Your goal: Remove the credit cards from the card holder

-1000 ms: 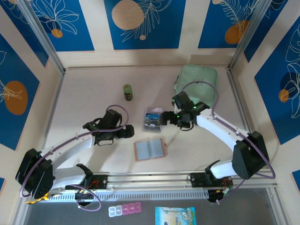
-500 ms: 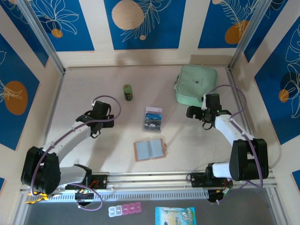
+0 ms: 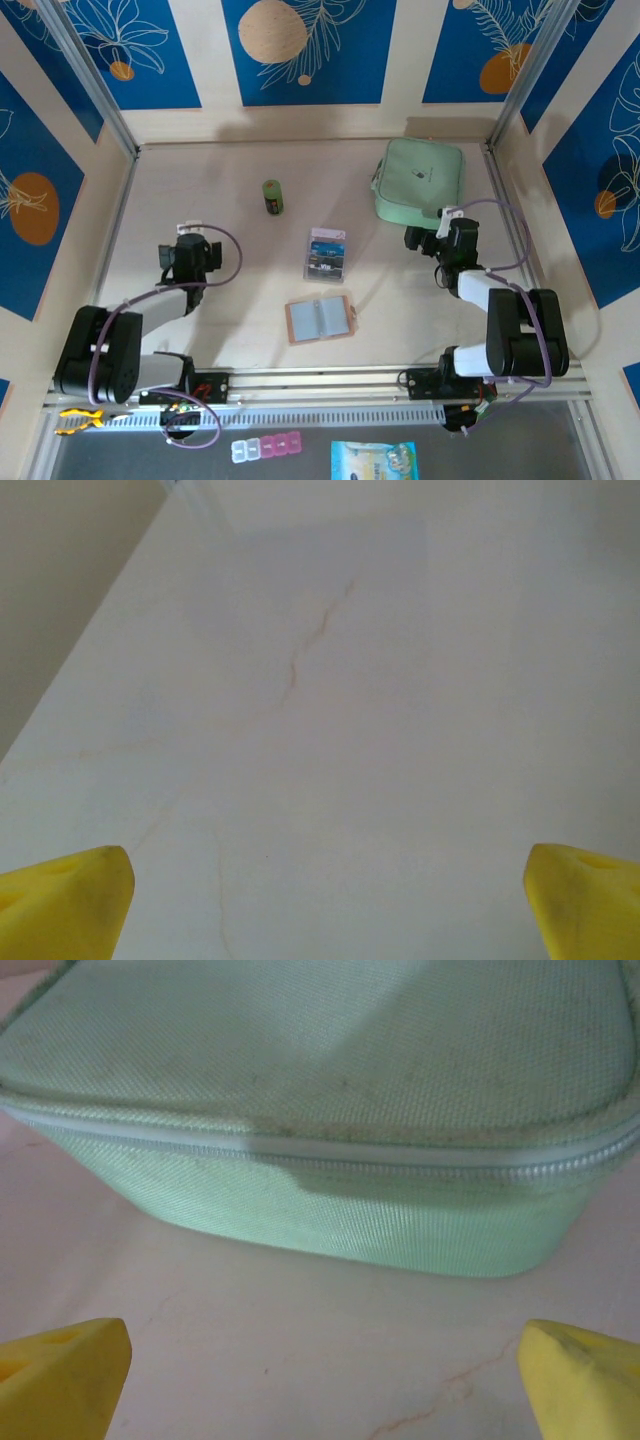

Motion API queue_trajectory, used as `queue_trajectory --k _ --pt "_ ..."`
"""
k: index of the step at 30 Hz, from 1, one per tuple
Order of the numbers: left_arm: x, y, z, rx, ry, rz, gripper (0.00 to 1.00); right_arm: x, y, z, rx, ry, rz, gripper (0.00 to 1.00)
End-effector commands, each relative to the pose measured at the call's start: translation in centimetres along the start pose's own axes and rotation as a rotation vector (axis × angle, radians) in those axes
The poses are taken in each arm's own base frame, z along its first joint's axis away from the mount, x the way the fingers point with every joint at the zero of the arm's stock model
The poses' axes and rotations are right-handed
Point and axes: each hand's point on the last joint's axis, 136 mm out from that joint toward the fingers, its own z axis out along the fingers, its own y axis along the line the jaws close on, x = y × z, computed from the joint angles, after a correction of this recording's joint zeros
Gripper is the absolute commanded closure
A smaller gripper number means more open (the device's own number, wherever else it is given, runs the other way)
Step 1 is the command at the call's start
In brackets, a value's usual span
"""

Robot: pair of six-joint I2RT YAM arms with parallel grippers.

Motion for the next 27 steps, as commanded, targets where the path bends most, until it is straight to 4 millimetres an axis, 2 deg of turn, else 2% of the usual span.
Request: queue_trajectory --k 1,3,7,11,17,21,27 --pt "-3.9 -0.8 0.5 0.097 -0.182 -0.076 0.01 -2.9 1.1 0.6 -0.066 -0.131 -0.031 0.01" --pt "-4.5 -1.3 0.8 0.138 -0.228 -0.098 0.01 -2.6 1.4 1.2 -0.08 -0.13 -0.044 0.01" --pt "-3.6 -2.6 1.7 0.206 -0.229 -0.079 0.01 -1.5 2.6 1.7 -0.132 -0.13 -0.1 0.01" --pt "-2.9 -3.8 1.8 0.261 -0.258 -0.052 0.01 -1.4 2.7 1.7 -0.125 -0.134 -0.111 0.01" --pt "-2.9 -3.4 2.5 0.208 -0.22 -0.045 0.0 -1.4 2.7 1.7 -0.124 -0.136 -0.112 0.01" --pt "-3.0 -5.2 2.3 0.3 -0.214 0.006 0.0 -1.5 2.7 1.7 -0.123 -0.137 -0.112 0.01" --pt "-3.0 -5.3 2.3 0.304 -0.215 0.007 0.0 -1.4 2.7 1.8 -0.124 -0.129 -0.111 0.01"
